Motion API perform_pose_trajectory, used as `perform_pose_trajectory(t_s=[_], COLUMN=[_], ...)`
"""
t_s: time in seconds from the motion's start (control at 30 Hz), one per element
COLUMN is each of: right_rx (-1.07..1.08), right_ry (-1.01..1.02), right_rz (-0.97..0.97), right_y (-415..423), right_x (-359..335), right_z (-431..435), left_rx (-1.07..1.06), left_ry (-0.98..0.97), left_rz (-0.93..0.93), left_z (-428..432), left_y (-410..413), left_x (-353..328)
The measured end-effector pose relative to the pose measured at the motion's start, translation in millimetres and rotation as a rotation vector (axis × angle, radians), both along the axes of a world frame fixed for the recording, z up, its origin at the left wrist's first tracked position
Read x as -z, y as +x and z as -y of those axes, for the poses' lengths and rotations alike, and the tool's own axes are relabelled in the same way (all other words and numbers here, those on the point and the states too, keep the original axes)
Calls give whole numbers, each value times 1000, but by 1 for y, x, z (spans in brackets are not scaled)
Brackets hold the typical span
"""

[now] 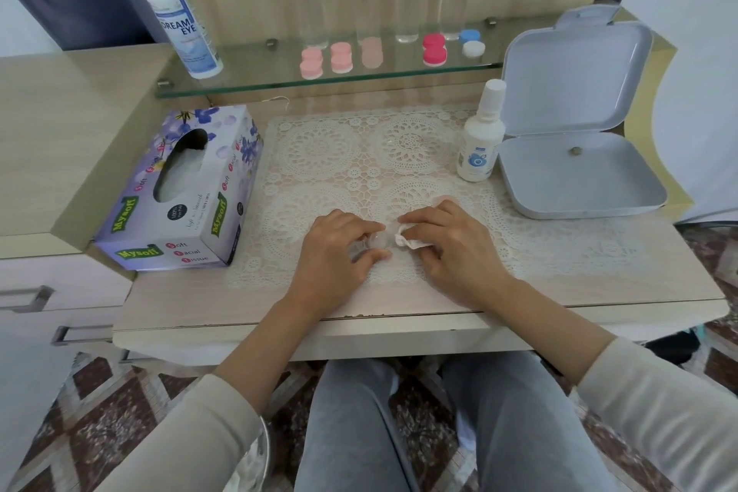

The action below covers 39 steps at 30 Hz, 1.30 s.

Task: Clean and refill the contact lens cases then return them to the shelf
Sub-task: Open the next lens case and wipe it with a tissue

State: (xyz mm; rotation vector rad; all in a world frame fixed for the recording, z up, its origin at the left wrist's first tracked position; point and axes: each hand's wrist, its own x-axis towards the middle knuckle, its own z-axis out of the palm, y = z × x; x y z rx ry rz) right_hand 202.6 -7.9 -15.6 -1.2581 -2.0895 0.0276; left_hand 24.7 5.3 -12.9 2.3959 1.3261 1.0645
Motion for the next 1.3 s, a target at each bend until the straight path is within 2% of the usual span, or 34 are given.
perform_pose_trajectory(t_s=[0.23, 0.4, 0.6, 0.7, 0.83, 0.97, 1.1, 1.3], right_rx=[33, 33, 125, 134, 81, -25, -70, -50], right_ry=[2, -4, 20, -86, -241, -287, -301, -384], right_rz=[-1, -220, -387, -488, -465, -474, -469, -684], right_y=[-2, 2, 3, 5, 5, 3, 1, -1], right_x=[-3, -3, -18, -34, -43, -45, -47, -47], right_z=[4, 5, 5, 7, 8, 4, 3, 8], left_rx=[9, -3, -62, -104, -136, -83, -51, 51], left_ry=[19, 58, 23, -92, -420, -675, -761, -804], left_rz=[-30, -52, 62, 173, 430, 554, 571, 711], left_z=[0, 1, 0, 0, 1, 4, 8, 18], left_y=[2, 0, -3, -4, -2, 4, 9, 16], left_x=[-1, 0, -6, -17, -37, -53, -57, -55])
